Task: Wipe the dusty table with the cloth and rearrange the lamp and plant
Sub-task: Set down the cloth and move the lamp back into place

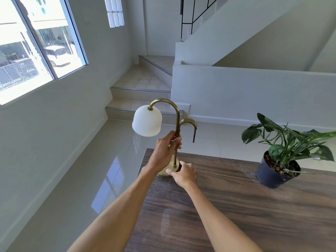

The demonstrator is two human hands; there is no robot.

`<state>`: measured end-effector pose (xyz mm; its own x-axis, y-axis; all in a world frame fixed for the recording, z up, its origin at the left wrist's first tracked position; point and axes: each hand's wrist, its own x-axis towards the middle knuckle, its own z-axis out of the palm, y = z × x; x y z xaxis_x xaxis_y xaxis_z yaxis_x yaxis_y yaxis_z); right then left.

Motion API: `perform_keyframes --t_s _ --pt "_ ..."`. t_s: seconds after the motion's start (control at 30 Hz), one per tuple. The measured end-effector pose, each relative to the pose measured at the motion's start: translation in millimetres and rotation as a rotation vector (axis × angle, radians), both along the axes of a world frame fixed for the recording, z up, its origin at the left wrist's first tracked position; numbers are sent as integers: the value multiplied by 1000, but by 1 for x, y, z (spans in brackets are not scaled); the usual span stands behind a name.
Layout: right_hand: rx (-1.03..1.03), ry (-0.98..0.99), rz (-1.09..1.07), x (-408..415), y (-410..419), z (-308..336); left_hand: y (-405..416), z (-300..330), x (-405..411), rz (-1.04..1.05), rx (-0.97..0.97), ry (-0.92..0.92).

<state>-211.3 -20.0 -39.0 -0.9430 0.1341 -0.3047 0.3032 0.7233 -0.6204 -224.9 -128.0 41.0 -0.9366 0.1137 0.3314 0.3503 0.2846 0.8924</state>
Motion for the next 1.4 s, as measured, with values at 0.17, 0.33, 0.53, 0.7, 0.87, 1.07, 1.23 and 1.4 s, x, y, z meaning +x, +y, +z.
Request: perform_keyframes --t_s 0.17,0.33,0.53,0.7,0.87,1.07,1.23,1.4 --pt "-100 21 -29 4 -4 -1 3 2 4 14 63 -1" --pt "-318 34 -108 9 7 9 7 10 5 14 92 -10" --pt "-820 -42 -261 21 20 8 21 24 14 -99 -10 -2" --pt "-993 -95 -308 38 49 18 33 30 28 -113 63 -34" --pt "-1071 -165 -362 59 71 24 53 37 48 -172 55 -43" --pt "-1068 -205 -366 95 107 27 81 40 77 -223 -14 -8" --pt "-1042 -202 -419 130 138 27 107 35 105 -262 -27 2" --pt "-1038 -193 -449 164 168 26 138 33 136 -322 20 -17"
